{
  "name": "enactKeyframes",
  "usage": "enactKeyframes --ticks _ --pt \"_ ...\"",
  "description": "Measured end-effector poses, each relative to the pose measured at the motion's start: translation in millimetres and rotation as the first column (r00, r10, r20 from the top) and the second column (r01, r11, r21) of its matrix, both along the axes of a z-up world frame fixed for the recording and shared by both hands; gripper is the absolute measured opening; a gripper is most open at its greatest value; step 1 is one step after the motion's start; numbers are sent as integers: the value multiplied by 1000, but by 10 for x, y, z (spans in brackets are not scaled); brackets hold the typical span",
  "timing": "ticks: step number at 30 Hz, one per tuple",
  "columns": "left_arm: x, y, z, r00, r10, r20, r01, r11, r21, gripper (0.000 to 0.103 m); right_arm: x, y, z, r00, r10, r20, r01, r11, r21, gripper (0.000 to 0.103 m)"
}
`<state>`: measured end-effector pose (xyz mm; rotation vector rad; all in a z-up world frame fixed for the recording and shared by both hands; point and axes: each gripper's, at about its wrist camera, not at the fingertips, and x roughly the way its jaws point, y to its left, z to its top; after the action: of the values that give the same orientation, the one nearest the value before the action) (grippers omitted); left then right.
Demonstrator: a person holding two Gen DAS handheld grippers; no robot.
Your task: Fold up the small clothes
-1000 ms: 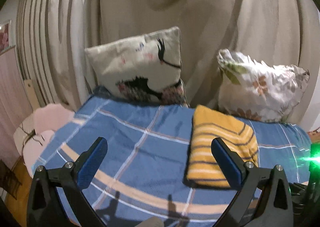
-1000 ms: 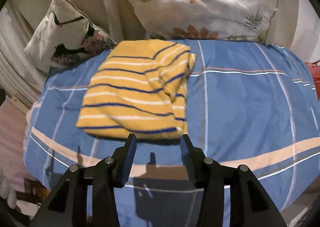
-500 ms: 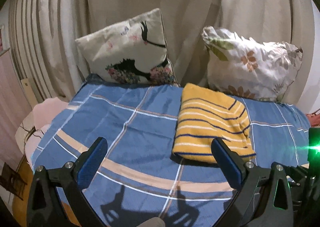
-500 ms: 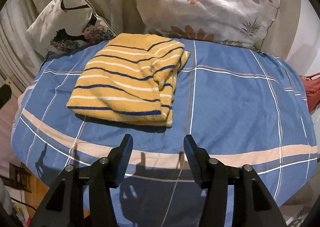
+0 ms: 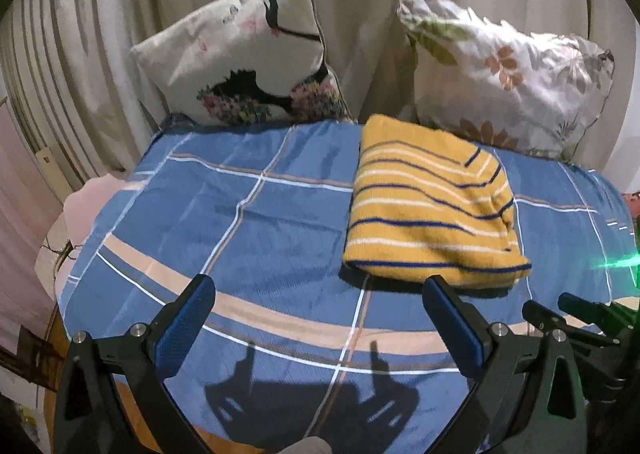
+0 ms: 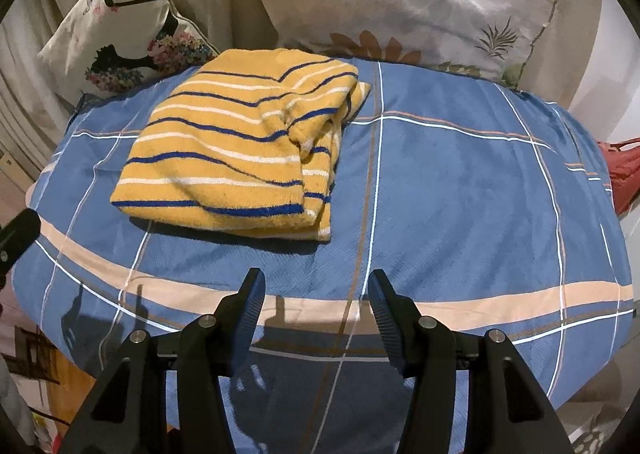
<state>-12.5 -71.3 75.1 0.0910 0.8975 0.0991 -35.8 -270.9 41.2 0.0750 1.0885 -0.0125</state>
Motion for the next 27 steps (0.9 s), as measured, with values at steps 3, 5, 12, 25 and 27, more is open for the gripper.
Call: enactKeyframes --ticks 3,5,12,25,27 --pt "14 17 -53 1000 4 -25 -4 1000 -15 103 28 -8 -37 1000 -4 -13 4 1000 -1 58" --pt "28 36 -81 999 5 -40 -7 1000 -26 103 35 -7 -54 1000 -6 -20 6 1000 -1 58" --pt "76 90 -175 996 7 -92 -13 997 -72 103 71 22 -75 1000 -6 -29 5 1000 -9 58" --pt "138 212 -298 988 4 -152 -24 991 -130 103 95 148 -77 999 4 -37 -5 999 -32 59" --pt "145 232 -320 987 3 -160 -25 990 -138 103 94 167 -75 999 5 -38 -6 999 -36 59"
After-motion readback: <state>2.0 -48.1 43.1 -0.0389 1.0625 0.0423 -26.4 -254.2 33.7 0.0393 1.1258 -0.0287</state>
